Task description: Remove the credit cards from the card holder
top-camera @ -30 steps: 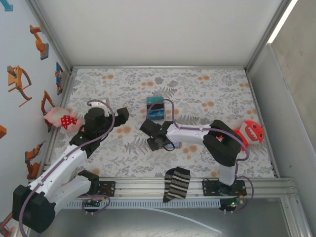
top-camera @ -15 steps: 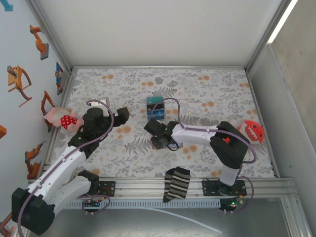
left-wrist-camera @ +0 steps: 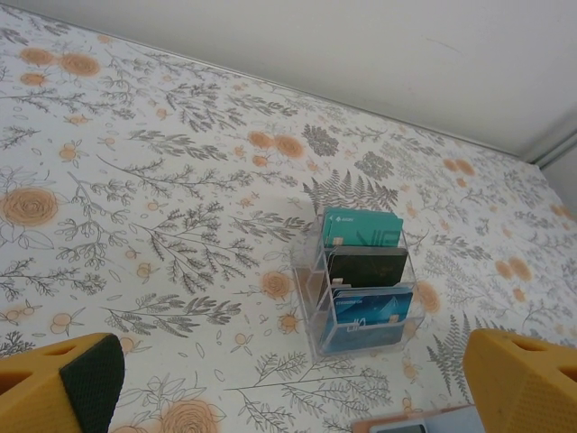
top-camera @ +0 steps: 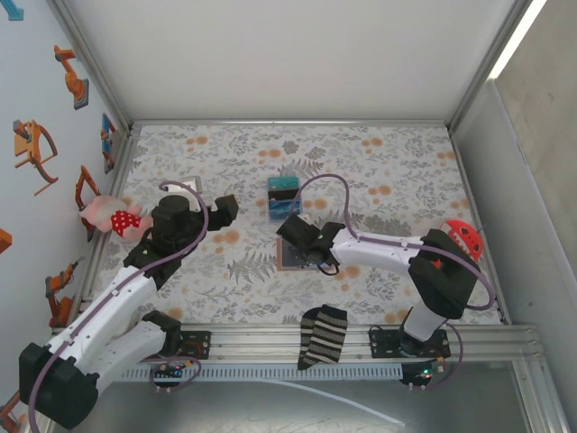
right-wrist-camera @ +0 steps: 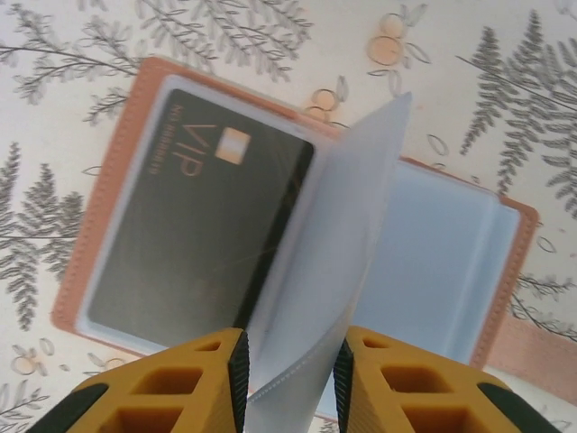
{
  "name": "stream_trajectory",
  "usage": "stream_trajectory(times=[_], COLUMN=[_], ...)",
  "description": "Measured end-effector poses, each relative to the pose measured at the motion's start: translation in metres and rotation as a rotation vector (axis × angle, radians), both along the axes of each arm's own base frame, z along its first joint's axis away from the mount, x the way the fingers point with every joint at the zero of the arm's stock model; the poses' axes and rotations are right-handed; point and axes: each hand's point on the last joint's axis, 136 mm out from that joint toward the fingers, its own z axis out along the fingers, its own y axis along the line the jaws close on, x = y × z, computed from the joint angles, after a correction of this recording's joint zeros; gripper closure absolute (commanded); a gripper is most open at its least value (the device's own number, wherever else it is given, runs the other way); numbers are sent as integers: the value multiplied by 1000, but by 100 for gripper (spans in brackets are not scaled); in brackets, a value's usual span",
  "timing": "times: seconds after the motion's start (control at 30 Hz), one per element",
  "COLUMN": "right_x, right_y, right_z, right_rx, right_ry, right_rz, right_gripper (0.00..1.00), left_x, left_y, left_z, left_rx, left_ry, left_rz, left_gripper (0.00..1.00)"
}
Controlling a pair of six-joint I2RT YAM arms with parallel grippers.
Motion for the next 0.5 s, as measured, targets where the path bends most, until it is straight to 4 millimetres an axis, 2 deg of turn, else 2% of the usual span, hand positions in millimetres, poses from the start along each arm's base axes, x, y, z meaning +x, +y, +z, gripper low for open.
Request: stream_trajectory(times=[0.27,0.5], right_x=[2,1], right_y=[-25,-48], right_z=[6,-12], right_rx=[33,53], right_ry=[-12,43], right_rz=[-82,-178], right_gripper=[68,68], left_x=[-5,-6], left_y=[-10,-17], left_z=[5,1], left_rx=[31,71], left_ry=[-16,-11], left_rz=[-31,-44], left_gripper=[3,3])
